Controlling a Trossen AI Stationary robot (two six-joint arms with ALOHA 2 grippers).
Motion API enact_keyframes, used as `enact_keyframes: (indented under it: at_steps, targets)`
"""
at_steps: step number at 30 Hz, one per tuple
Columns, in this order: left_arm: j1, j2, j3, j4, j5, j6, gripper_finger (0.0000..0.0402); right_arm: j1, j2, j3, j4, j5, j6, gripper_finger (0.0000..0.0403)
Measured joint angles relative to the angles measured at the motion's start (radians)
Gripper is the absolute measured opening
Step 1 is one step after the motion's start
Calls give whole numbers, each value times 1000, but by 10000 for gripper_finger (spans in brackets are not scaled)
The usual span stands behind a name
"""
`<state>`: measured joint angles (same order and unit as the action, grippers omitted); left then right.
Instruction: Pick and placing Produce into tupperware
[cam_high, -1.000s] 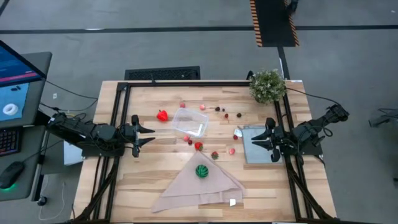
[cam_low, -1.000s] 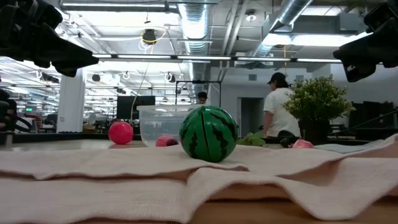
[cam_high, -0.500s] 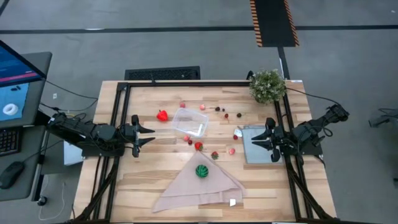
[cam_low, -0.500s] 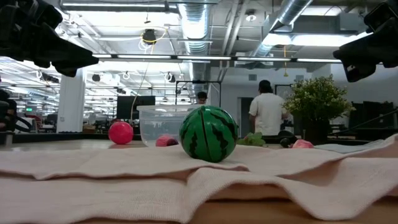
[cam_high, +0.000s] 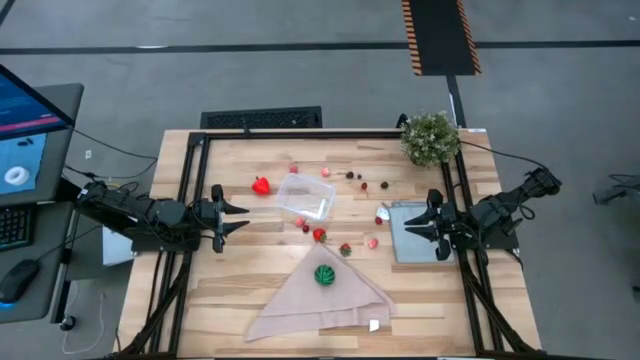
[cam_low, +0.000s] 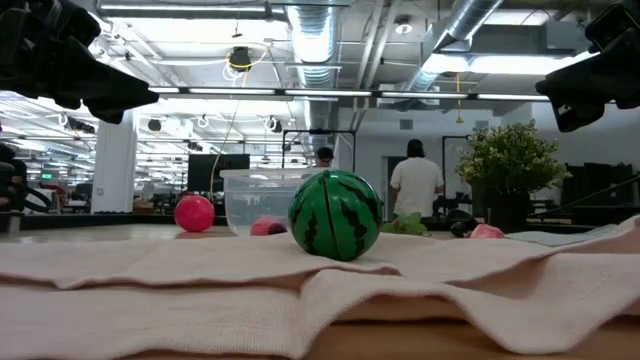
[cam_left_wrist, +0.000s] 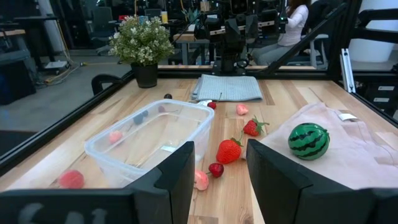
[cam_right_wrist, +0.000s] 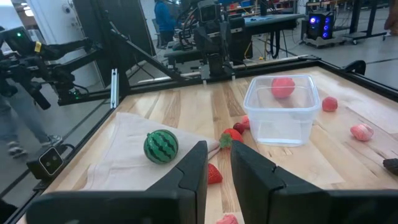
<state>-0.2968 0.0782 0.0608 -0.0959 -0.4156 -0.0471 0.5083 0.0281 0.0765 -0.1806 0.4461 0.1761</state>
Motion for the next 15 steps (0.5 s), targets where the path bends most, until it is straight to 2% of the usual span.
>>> enact_keyframes:
  at_steps: [3, 8, 12, 15]
  targets:
    - [0, 0, 0, 0, 0, 0, 139, 0, 0, 0, 1, 0, 12, 93]
    - [0, 0, 0, 0, 0, 0, 139, 2, 0, 0, 4, 0, 230, 93]
    - [0, 0, 0, 0, 0, 0, 139, -12, 0, -3, 41, 51, 243, 93]
    - [0, 0, 0, 0, 0, 0, 139, -22, 0, -3, 71, 53, 242, 93]
